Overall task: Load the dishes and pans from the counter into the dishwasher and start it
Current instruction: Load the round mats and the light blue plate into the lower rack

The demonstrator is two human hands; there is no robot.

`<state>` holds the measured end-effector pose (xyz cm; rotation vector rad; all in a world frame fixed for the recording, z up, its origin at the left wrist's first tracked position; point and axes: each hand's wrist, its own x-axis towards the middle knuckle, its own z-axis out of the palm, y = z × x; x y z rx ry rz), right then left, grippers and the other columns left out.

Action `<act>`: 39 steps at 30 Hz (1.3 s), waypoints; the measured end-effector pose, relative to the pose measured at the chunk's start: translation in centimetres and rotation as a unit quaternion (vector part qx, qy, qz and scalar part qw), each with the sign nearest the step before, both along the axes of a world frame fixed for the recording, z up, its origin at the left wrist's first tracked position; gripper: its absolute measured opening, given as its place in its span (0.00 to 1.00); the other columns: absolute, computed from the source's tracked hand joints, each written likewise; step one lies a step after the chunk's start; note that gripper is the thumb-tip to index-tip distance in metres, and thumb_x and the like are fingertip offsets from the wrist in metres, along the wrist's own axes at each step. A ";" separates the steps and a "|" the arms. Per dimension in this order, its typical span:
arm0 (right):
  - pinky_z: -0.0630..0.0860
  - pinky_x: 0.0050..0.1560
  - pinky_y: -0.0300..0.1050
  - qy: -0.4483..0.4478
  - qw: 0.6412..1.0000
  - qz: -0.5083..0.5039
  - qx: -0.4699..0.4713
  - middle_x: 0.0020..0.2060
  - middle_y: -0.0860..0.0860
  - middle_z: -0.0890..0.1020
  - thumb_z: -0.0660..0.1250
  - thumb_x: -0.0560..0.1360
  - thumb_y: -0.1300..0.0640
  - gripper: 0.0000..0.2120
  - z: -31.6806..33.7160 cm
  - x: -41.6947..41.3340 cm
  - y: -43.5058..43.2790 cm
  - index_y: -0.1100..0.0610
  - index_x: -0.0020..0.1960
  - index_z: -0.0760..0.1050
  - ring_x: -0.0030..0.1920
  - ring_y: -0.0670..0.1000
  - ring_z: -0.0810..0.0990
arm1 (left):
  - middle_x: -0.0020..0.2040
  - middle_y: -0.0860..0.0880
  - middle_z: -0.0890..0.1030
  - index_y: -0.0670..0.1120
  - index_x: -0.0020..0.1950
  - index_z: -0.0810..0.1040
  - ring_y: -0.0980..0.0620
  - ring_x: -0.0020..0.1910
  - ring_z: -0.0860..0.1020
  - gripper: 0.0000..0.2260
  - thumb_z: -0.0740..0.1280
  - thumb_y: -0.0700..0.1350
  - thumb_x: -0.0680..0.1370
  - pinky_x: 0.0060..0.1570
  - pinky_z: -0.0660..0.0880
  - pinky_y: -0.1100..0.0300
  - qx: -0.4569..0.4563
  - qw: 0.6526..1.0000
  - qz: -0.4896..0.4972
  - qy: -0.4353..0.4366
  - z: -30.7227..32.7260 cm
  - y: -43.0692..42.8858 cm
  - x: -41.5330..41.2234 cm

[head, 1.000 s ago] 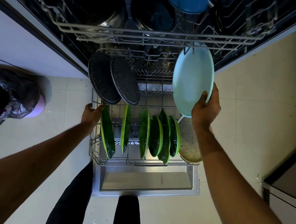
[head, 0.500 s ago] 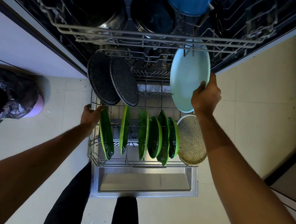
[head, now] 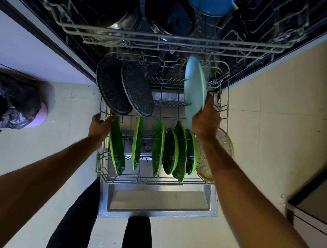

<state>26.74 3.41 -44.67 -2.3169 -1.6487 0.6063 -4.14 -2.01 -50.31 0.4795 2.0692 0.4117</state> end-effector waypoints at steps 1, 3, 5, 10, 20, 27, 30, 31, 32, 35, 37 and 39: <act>0.82 0.48 0.57 -0.003 1.000 -0.017 -0.012 0.55 0.62 0.83 0.66 0.77 0.64 0.25 0.0 -0.6 0.4 0.56 0.72 0.66 0.52 0.64 0.83 | 0.72 0.40 0.69 0.45 0.79 0.57 0.41 0.68 0.70 0.33 0.66 0.56 0.79 0.57 0.67 0.55 0.001 1.000 0.001 -0.001 0.0 0.0 0.0; 0.81 0.48 0.58 -0.001 0.999 -0.037 -0.027 0.56 0.61 0.83 0.67 0.76 0.64 0.26 -0.1 -1.0 1.4 0.53 0.73 0.66 0.54 0.65 0.82 | 0.72 0.40 0.69 0.45 0.79 0.57 0.41 0.68 0.70 0.33 0.66 0.56 0.79 0.57 0.67 0.55 0.002 1.000 0.001 -0.001 -0.1 0.0 -0.1; 0.82 0.48 0.57 -0.002 0.999 -0.034 -0.029 0.58 0.60 0.82 0.66 0.77 0.63 0.27 -0.3 -0.5 2.0 0.52 0.73 0.64 0.54 0.64 0.82 | 0.73 0.40 0.69 0.45 0.79 0.57 0.41 0.68 0.70 0.33 0.66 0.56 0.79 0.57 0.67 0.55 0.001 1.000 -0.001 -0.003 -0.2 0.1 -0.2; 0.81 0.49 0.54 -0.002 1.000 -0.012 -0.026 0.59 0.62 0.81 0.64 0.78 0.63 0.23 -0.3 0.1 1.7 0.57 0.72 0.65 0.55 0.65 0.82 | 0.73 0.40 0.68 0.45 0.79 0.57 0.40 0.69 0.70 0.33 0.66 0.56 0.79 0.59 0.67 0.54 0.002 1.000 -0.004 -0.006 -0.3 0.0 -0.3; 0.82 0.52 0.60 0.088 0.991 -0.062 -0.074 0.59 0.61 0.81 0.65 0.78 0.60 0.21 -1.4 0.1 -0.3 0.57 0.70 0.67 0.56 0.64 0.82 | 0.72 0.41 0.70 0.45 0.78 0.60 0.46 0.62 0.73 0.32 0.66 0.56 0.79 0.58 0.68 0.55 0.012 1.000 -0.024 0.001 0.1 -0.4 -1.0; 0.78 0.49 0.43 0.163 0.979 -0.102 -0.074 0.59 0.52 0.82 0.75 0.72 0.48 0.30 -1.2 2.2 -3.4 0.50 0.70 0.70 0.54 0.54 0.82 | 0.68 0.41 0.73 0.44 0.73 0.68 0.43 0.66 0.72 0.25 0.70 0.48 0.77 0.66 0.71 0.48 0.116 0.986 -0.054 0.111 1.3 -2.7 -0.5; 0.80 0.53 0.49 0.181 0.975 -0.118 -0.042 0.57 0.51 0.83 0.75 0.72 0.48 0.24 -0.6 2.6 -6.0 0.50 0.66 0.74 0.53 0.53 0.83 | 0.61 0.40 0.76 0.41 0.66 0.74 0.42 0.61 0.74 0.18 0.70 0.42 0.76 0.61 0.71 0.48 0.211 0.952 -0.126 0.180 2.6 -4.4 0.7; 0.80 0.54 0.51 0.192 0.973 -0.126 -0.027 0.55 0.50 0.84 0.74 0.73 0.49 0.21 -0.4 2.7 -6.9 0.50 0.63 0.75 0.51 0.53 0.84 | 0.60 0.40 0.77 0.41 0.63 0.76 0.42 0.59 0.74 0.16 0.70 0.41 0.76 0.59 0.71 0.48 0.230 0.943 -0.149 0.189 3.1 -4.8 1.2; 0.80 0.53 0.52 0.204 0.969 -0.138 -0.012 0.52 0.49 0.84 0.74 0.73 0.49 0.18 0.0 2.8 -7.9 0.50 0.61 0.77 0.49 0.52 0.84 | 0.58 0.40 0.78 0.41 0.61 0.77 0.42 0.58 0.74 0.14 0.70 0.40 0.76 0.57 0.71 0.49 0.242 0.937 -0.169 0.188 3.4 -5.4 1.8; 0.79 0.48 0.43 0.234 0.953 -0.189 0.019 0.46 0.47 0.84 0.71 0.76 0.54 0.08 1.1 2.9 -10.6 0.53 0.54 0.80 0.44 0.45 0.83 | 0.55 0.44 0.77 0.44 0.57 0.79 0.45 0.55 0.75 0.11 0.69 0.39 0.75 0.57 0.73 0.50 0.240 0.933 -0.222 0.149 4.2 -7.7 3.5; 0.76 0.43 0.38 0.241 0.944 -0.223 0.032 0.43 0.44 0.83 0.69 0.76 0.58 0.04 1.7 2.6 -12.7 0.52 0.49 0.81 0.43 0.43 0.81 | 0.54 0.47 0.77 0.45 0.55 0.79 0.49 0.53 0.76 0.08 0.68 0.39 0.76 0.55 0.75 0.52 0.248 0.926 -0.262 0.112 4.6 -9.7 4.7; 0.73 0.41 0.37 0.248 0.944 -0.210 0.050 0.42 0.45 0.83 0.69 0.77 0.61 0.06 2.0 1.8 -15.4 0.51 0.47 0.82 0.42 0.44 0.81 | 0.53 0.48 0.77 0.46 0.55 0.79 0.51 0.52 0.76 0.07 0.69 0.40 0.77 0.52 0.75 0.56 0.246 0.914 -0.310 0.093 5.1 -12.1 6.1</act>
